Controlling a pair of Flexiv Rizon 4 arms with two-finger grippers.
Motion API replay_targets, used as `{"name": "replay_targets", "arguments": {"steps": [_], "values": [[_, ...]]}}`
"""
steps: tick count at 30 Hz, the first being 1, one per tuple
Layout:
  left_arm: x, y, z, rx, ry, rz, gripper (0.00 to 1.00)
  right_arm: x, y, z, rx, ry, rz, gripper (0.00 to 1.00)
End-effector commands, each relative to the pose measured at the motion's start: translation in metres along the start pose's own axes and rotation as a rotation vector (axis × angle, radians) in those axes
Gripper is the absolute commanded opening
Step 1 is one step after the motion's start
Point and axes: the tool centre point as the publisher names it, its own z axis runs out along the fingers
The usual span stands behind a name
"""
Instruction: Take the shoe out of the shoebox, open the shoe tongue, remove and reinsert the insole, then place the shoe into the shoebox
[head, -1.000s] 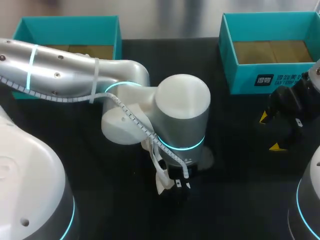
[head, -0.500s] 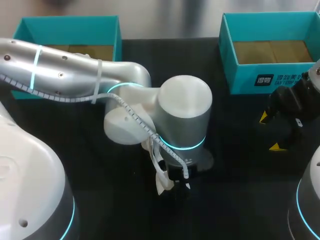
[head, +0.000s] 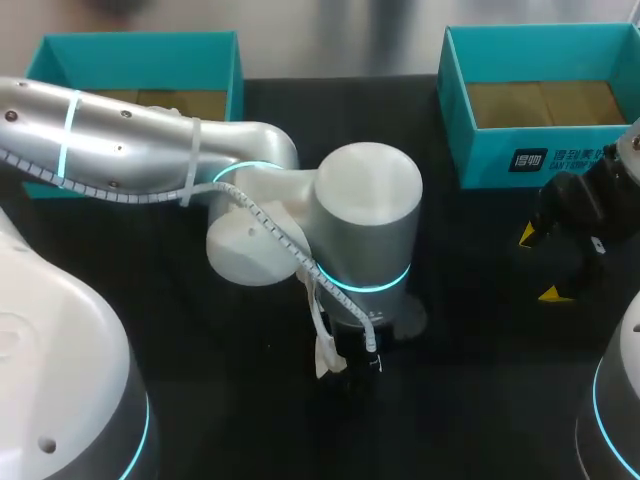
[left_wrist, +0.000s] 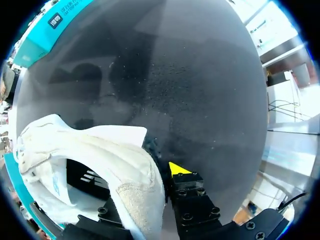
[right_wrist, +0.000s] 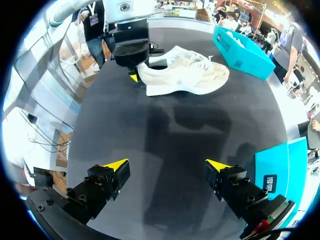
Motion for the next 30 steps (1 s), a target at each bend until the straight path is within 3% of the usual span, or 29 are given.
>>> {"name": "replay_targets", "arguments": {"steps": [1,10,14,23,30], "values": [[-0.008,0.011,-0.027,0.013,0.013,0.013,0.00,0.000,0.001,0.000,0.003,0.000,0.001,1.00],[-0.026,0.036,-0.112,-0.004,0.044,0.075,0.00,0.000,0.001,0.000,0.003,0.000,0.001,1.00],[-0.043,0.045,-0.146,-0.026,0.054,0.083,0.00,0.000,0.001,0.000,0.003,0.000,0.001,1.00],[-0.082,0.065,-0.197,-0.041,0.040,0.050,0.00,0.000,0.001,0.000,0.003,0.000,0.001,1.00],[-0.100,0.072,-0.236,-0.049,0.028,0.083,0.00,0.000,0.001,0.000,0.003,0.000,0.001,1.00]]}}
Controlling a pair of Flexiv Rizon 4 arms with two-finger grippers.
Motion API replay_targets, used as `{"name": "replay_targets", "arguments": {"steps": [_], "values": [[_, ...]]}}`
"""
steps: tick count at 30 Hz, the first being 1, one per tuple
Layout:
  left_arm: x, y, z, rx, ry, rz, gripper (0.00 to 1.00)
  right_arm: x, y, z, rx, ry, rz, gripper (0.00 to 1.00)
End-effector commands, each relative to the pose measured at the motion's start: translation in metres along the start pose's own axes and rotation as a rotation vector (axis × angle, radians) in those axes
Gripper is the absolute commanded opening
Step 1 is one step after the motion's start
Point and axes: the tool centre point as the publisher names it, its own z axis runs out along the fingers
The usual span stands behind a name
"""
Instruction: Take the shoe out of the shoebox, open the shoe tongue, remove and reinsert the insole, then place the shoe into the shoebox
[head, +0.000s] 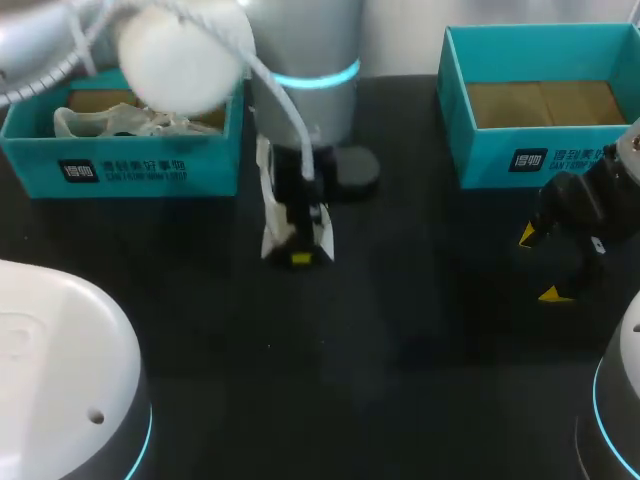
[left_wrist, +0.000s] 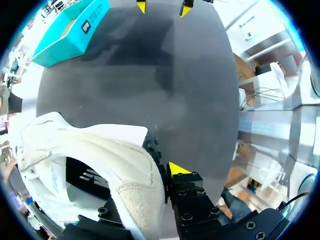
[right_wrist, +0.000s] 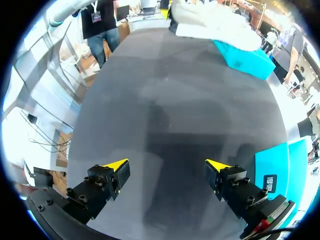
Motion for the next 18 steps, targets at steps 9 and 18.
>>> {"name": "replay_targets", "arguments": {"steps": [9,18], "values": [[-0.037,0.030,-0.092,-0.012,-0.032,0.049,0.00,0.000,0.001,0.000,0.003,0.000,0.001,1.00],[-0.079,0.058,-0.112,-0.030,-0.008,0.162,0.00,0.000,0.001,0.000,0.003,0.000,0.001,1.00]]}}
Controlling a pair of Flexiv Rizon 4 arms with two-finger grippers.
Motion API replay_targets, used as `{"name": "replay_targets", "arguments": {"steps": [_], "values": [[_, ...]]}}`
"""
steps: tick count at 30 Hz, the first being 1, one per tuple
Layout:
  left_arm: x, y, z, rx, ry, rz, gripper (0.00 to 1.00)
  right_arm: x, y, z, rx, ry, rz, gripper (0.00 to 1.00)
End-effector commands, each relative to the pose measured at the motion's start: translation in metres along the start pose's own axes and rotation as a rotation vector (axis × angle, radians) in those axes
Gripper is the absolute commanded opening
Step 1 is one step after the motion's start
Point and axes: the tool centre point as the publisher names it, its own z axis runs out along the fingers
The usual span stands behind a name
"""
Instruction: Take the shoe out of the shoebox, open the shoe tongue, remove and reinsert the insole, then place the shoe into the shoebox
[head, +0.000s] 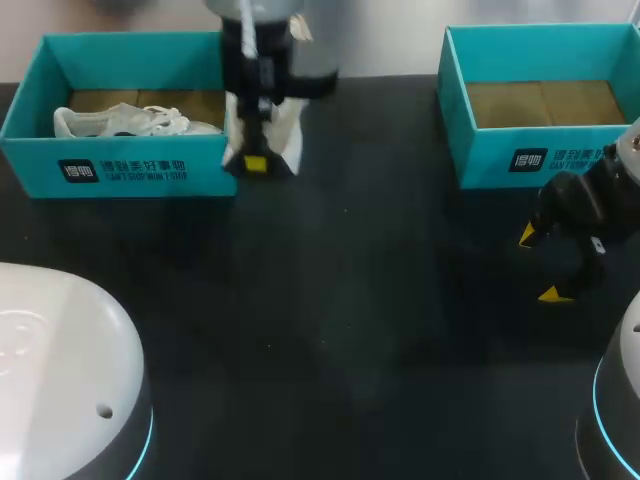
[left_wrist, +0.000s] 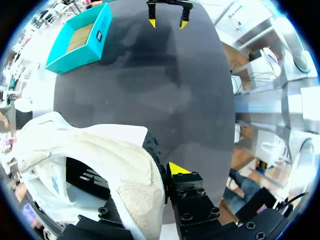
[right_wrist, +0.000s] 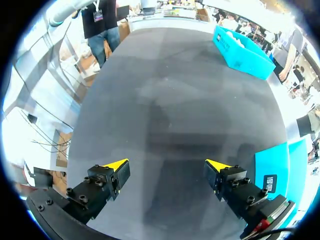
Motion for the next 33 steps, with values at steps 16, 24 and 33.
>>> {"name": "replay_targets", "arguments": {"steps": [16,24,33], "values": [[-0.043,0.038,-0.022,0.000,0.037,0.055,0.00,0.000,0.001,0.000,0.003,0.000,0.001,1.00],[-0.043,0.038,-0.022,0.000,0.037,0.055,0.00,0.000,0.001,0.000,0.003,0.000,0.001,1.00],[-0.133,0.116,-0.037,0.038,0.021,-0.031,0.00,0.000,0.001,0.000,0.003,0.000,0.001,1.00]]}}
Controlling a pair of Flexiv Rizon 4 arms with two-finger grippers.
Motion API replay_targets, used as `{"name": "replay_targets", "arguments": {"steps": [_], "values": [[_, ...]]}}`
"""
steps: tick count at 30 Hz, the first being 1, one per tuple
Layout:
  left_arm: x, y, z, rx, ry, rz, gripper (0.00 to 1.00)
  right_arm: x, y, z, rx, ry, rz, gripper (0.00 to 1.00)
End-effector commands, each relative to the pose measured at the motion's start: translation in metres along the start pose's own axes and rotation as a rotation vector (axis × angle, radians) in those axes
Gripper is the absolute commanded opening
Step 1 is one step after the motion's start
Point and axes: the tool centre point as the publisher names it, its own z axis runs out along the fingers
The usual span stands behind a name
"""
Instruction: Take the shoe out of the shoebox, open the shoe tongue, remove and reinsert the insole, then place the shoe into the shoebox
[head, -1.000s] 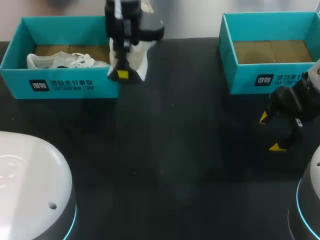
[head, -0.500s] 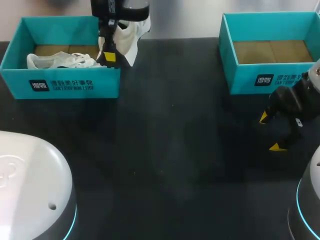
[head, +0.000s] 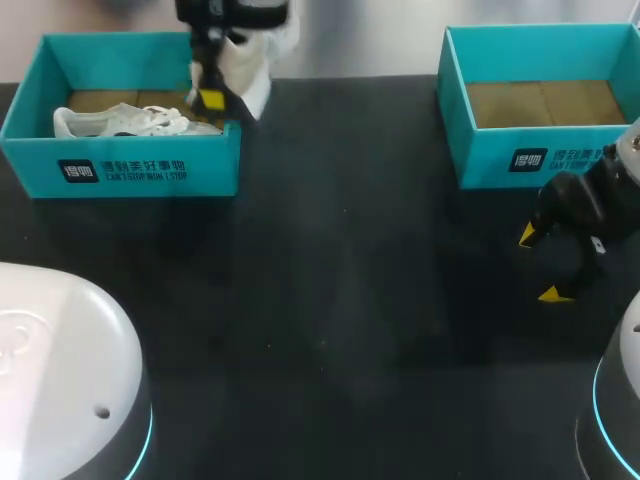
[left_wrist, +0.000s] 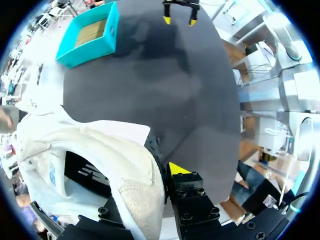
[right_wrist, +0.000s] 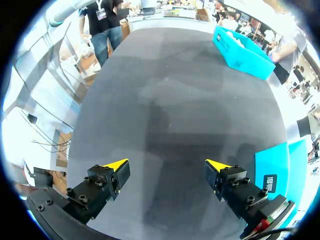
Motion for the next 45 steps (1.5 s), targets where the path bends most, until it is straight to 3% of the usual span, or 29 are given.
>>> {"name": "replay_targets", "arguments": {"steps": [1,10,14,19,39,45], "values": [[-0.056,0.059,-0.011,0.031,0.016,-0.045,0.00,0.000,0.001,0.000,0.003,0.000,0.001,1.00],[-0.116,0.153,-0.005,0.001,-0.007,-0.117,0.00,0.000,0.001,0.000,0.003,0.000,0.001,1.00],[-0.133,0.185,0.002,-0.006,-0.004,-0.115,0.00,0.000,0.001,0.000,0.003,0.000,0.001,1.00],[-0.141,0.217,0.002,-0.003,-0.026,-0.039,0.00,0.000,0.001,0.000,0.003,0.000,0.001,1.00],[-0.141,0.217,0.002,-0.003,-0.026,-0.039,0.00,0.000,0.001,0.000,0.003,0.000,0.001,1.00],[-0.176,0.253,0.014,0.003,-0.028,-0.083,0.00,0.000,0.001,0.000,0.003,0.000,0.001,1.00]]}}
